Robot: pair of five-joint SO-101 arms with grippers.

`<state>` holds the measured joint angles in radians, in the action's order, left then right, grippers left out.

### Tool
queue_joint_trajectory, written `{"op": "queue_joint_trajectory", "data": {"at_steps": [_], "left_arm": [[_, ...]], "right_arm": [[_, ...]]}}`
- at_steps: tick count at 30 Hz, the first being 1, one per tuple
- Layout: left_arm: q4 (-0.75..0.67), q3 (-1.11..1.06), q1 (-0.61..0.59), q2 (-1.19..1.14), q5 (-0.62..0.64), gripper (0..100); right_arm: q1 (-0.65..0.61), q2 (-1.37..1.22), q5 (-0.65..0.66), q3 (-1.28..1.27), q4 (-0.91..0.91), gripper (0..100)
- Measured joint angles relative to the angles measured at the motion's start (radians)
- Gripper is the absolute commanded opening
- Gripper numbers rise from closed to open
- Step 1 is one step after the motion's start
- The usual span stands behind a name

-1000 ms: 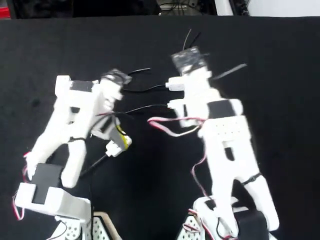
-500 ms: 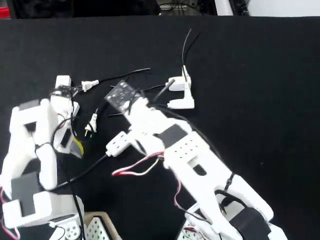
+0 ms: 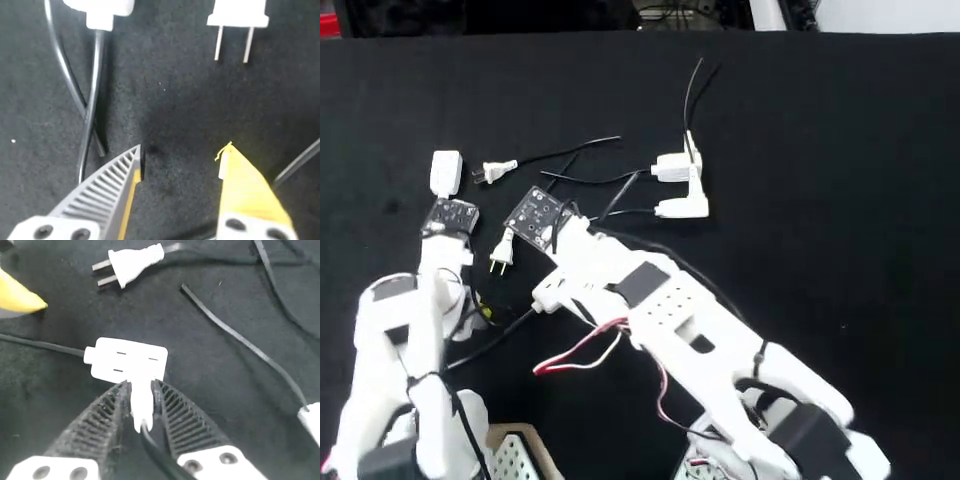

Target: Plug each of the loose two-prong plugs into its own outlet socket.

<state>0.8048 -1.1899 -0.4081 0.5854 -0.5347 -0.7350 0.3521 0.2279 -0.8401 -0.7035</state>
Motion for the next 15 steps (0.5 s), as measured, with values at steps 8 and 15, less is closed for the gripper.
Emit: {"op": "queue_joint_trajectory", "data": {"at_steps": [8,15], "left_arm": [[-0.02,-0.123,0.0,0.187,0.0,25],[-0.02,-0.212,0.0,0.351,0.005,25]], "right_arm": [[0.0,-0.118,-0.008,0.074,-0.015,1.1],[0.0,-0.118,-0.008,0.074,-0.015,1.1]]}}
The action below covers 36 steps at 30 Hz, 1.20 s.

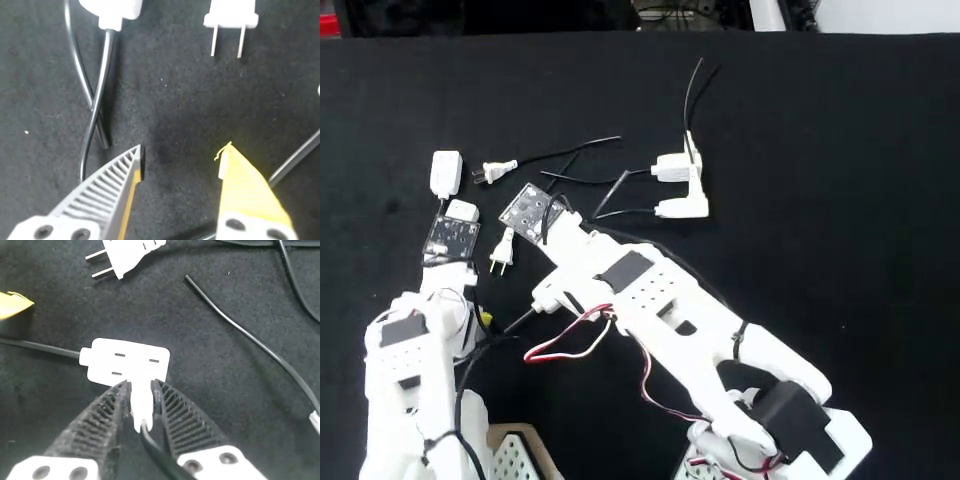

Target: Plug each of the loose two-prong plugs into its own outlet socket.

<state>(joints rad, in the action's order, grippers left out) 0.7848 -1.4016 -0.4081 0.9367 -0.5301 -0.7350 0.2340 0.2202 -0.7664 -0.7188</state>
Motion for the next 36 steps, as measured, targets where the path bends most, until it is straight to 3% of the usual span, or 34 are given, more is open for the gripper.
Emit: {"op": "queue_joint_trajectory", "data": {"at_steps": [17,28,36], "left_arm": [[0.005,-0.242,0.0,0.48,0.0,25],[0.23,-0.282,0.0,0.853,0.0,25],[0.252,-0.282,0.0,0.868,0.0,25]], "right_arm": [[0.038,-0.172,0.005,0.149,0.011,1.1],[0.037,-0.166,0.005,0.169,-0.038,1.1],[-0.017,-0.158,0.005,0.146,-0.003,1.1]]}}
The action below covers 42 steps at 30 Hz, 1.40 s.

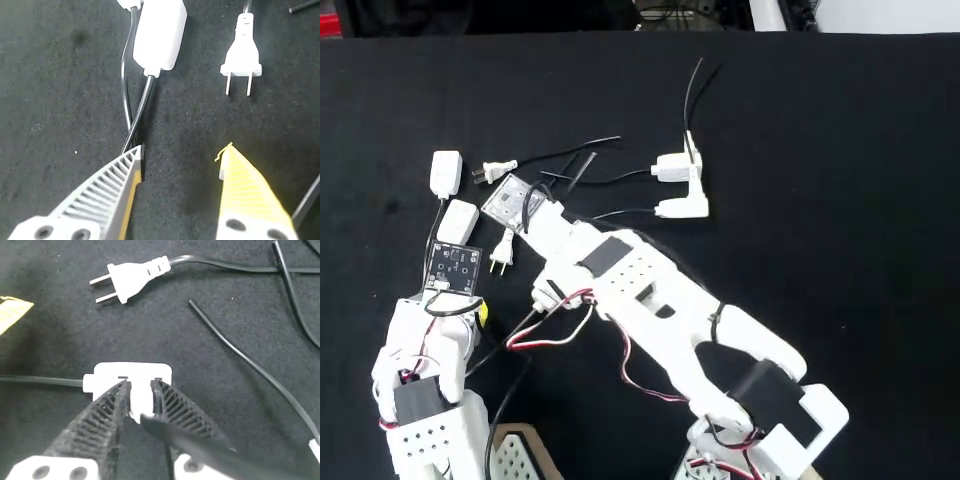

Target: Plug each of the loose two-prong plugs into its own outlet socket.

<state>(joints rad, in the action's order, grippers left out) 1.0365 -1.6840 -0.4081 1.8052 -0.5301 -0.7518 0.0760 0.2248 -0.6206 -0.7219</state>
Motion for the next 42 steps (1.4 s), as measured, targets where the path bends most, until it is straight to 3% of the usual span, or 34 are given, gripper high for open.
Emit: {"op": "queue_joint_trajectory", "data": {"at_steps": [38,42], "left_arm": [[0.0,0.0,0.0,0.0,0.0,25],[0.0,0.0,0.0,0.0,0.0,25]], "right_arm": [[0.058,-0.081,0.015,0.006,0.003,1.1],[0.143,-0.081,0.086,0.014,-0.026,1.1]]}}
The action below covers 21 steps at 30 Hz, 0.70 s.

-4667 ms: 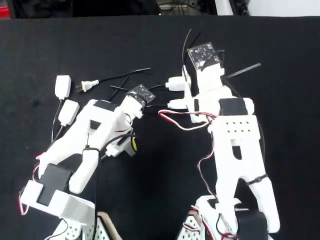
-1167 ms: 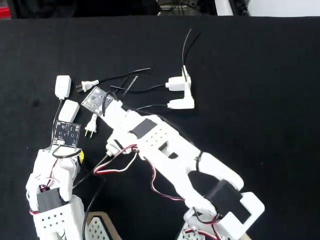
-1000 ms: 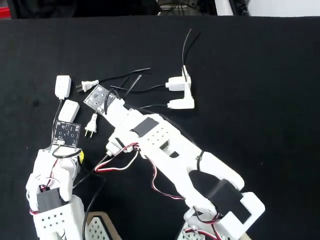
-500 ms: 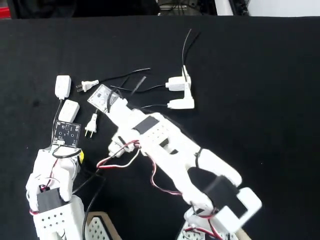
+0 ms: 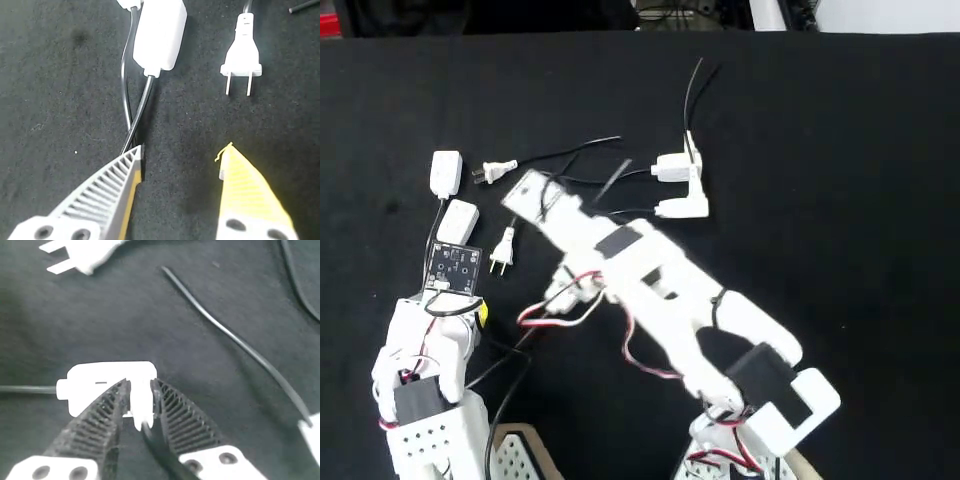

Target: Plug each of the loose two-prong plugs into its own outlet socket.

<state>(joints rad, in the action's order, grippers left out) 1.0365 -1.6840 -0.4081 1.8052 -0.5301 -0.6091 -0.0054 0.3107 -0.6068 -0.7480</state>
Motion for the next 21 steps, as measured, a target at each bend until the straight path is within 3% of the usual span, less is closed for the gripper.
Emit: {"op": "queue_joint_trajectory", "data": {"at_steps": [11,18,21], "left_arm": [[0.0,0.0,0.0,0.0,0.0,25],[0.0,0.0,0.0,0.0,0.0,25],[0.0,0.0,0.0,0.0,0.002,25]], "right_arm": [[0.39,-0.009,0.129,0.069,-0.012,1.3],[0.448,-0.009,0.149,0.069,-0.012,2.0],[0.45,-0.009,0.149,0.072,-0.02,11.5]]}}
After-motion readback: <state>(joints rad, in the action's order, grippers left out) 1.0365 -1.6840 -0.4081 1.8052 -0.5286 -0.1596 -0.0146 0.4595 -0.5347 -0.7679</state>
